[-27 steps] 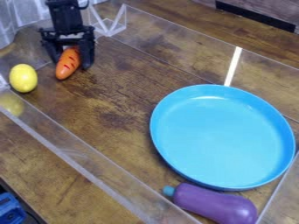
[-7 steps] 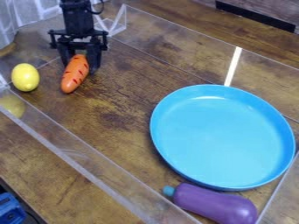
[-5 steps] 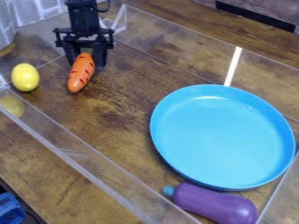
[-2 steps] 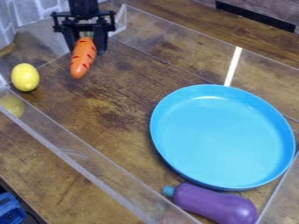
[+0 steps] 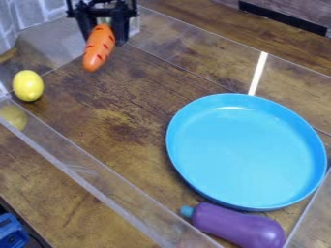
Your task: Move the carrot to the right side
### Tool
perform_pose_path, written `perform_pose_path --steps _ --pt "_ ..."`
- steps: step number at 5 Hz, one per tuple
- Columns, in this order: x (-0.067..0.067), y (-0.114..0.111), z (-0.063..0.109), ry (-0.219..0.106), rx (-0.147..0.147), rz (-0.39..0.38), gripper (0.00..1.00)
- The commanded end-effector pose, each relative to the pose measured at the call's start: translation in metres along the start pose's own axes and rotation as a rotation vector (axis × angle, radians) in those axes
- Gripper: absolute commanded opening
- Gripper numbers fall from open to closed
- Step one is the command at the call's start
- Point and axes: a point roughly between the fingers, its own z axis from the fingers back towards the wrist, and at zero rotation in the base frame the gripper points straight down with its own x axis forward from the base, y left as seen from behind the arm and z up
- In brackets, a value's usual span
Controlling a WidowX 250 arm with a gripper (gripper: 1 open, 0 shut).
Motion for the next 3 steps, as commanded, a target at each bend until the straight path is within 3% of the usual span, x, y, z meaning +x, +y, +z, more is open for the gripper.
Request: perform_pose_path --steps 1,3 --pt "-0.003 -0.021 0.043 -0.125 -0.010 0.007 0.00" --pt "-0.014 -0.054 0.037 -0.127 -0.020 0.062 0.00"
